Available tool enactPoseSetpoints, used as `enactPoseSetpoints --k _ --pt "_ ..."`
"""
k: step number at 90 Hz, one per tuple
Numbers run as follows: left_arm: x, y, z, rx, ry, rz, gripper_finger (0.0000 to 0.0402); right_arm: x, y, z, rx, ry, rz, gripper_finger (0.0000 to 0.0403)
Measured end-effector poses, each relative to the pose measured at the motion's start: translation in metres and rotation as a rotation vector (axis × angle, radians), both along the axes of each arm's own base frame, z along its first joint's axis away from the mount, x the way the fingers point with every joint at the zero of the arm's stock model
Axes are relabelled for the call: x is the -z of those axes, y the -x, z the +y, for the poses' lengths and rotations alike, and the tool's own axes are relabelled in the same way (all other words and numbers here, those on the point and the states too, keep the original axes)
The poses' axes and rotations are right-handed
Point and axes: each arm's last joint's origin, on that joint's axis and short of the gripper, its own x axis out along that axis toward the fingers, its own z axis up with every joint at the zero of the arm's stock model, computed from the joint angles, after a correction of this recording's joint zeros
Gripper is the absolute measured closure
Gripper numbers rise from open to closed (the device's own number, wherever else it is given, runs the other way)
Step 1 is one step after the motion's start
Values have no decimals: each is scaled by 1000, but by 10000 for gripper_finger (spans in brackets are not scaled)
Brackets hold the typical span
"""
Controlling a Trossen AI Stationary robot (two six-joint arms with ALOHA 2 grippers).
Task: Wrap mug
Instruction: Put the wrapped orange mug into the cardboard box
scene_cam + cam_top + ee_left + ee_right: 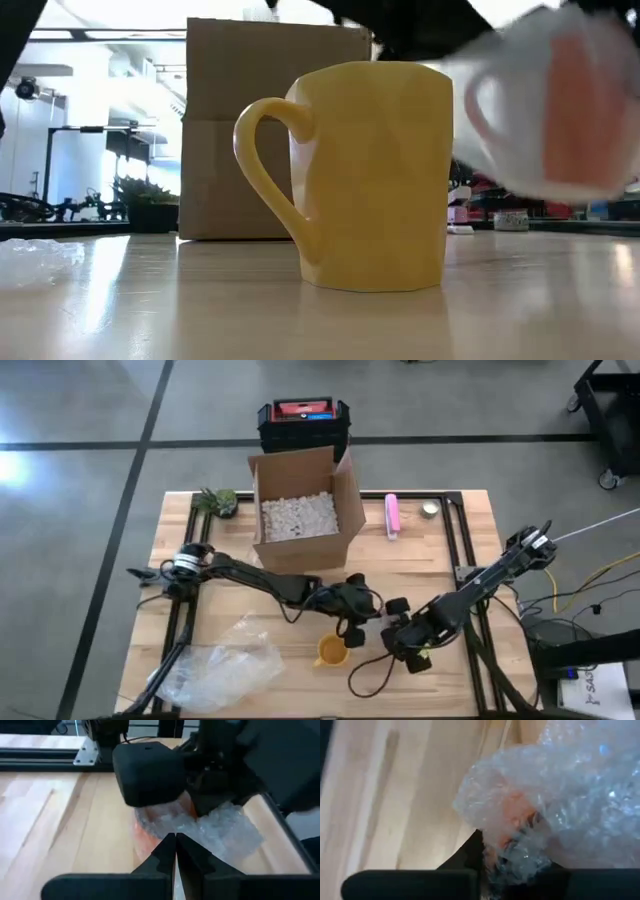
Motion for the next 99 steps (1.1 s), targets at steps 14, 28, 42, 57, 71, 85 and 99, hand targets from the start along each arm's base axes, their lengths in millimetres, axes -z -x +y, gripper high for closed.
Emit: enactPoseSetpoints --k 14,28,42,57,71,85,99 --pt "-46 28 2 5 -2 -30 402 -46 6 -5 -60 -38 -169 396" --pt "-81 64 6 -89 -79 -5 402 -94 13 -15 -76 2 -373 390" --pt "-112 101 8 -163 -127 5 402 -135 15 -26 -103 61 -536 392" --pt "-135 135 6 -173 -118 2 402 -167 5 -45 -101 107 -648 392" --pt "-149 156 6 -150 -107 -14 402 -175 -3 -55 -138 30 -678 393" --pt "-156 187 13 -162 -107 63 402 -173 -11 -66 -93 98 -686 394" --pt "-163 220 24 -258 -105 109 402 -184 -19 -82 -59 141 -774 394"
